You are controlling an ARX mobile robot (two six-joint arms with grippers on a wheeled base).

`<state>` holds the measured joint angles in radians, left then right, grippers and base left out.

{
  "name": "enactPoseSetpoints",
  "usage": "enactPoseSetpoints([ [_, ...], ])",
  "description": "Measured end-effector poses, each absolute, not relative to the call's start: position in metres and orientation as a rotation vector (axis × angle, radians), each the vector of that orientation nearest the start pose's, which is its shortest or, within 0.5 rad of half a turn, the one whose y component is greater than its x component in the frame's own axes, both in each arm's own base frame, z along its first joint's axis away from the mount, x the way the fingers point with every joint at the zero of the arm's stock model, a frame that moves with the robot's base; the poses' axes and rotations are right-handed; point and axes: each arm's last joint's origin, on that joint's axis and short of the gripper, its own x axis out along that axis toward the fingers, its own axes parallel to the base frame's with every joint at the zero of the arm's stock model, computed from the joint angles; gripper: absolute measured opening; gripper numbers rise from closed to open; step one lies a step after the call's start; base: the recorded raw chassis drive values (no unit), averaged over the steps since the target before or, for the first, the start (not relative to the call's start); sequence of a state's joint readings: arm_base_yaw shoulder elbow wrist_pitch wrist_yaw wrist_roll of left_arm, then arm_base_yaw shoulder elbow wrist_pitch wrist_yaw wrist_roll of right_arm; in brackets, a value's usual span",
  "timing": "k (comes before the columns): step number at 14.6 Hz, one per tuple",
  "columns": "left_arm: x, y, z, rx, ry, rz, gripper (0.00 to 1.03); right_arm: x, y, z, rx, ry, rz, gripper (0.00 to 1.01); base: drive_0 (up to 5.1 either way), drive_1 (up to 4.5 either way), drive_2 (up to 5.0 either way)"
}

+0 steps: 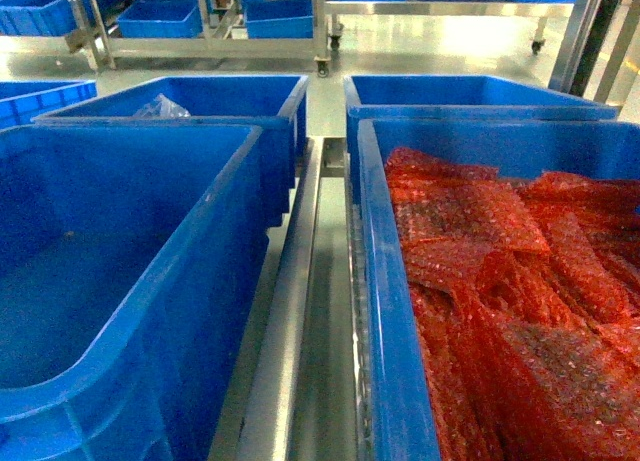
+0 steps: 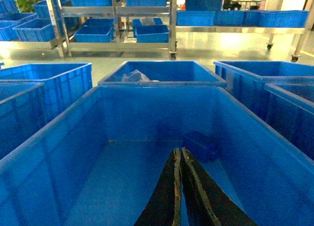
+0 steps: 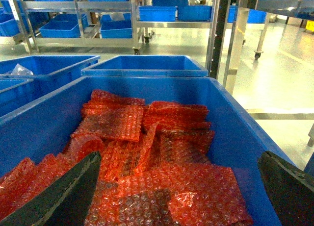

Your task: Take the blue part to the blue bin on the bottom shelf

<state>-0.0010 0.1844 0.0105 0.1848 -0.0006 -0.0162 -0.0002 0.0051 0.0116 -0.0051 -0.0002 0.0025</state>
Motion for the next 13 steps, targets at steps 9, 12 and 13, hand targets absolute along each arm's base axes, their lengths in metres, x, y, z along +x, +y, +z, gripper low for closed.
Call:
enactPoseSetpoints([
  [9,0.098,0.0,0.166,-0.014,0.001,0.0,0.11,0.097,0.0,0.167,0.002,-0.002,0.0,0.98,0.0,0.0,0.0],
  [12,0.098,0.0,0.166,-0.014,0.001,-0.001,0.51,0.097,0.0,0.167,0.002,-0.002,0.0,0.98,0.0,0.0,0.0],
  [13,0.098,0.0,0.166,-0.014,0.001,-0.001,0.67,0.097,0.0,0.167,0.002,-0.002,0.0,0.98,0.0,0.0,0.0],
])
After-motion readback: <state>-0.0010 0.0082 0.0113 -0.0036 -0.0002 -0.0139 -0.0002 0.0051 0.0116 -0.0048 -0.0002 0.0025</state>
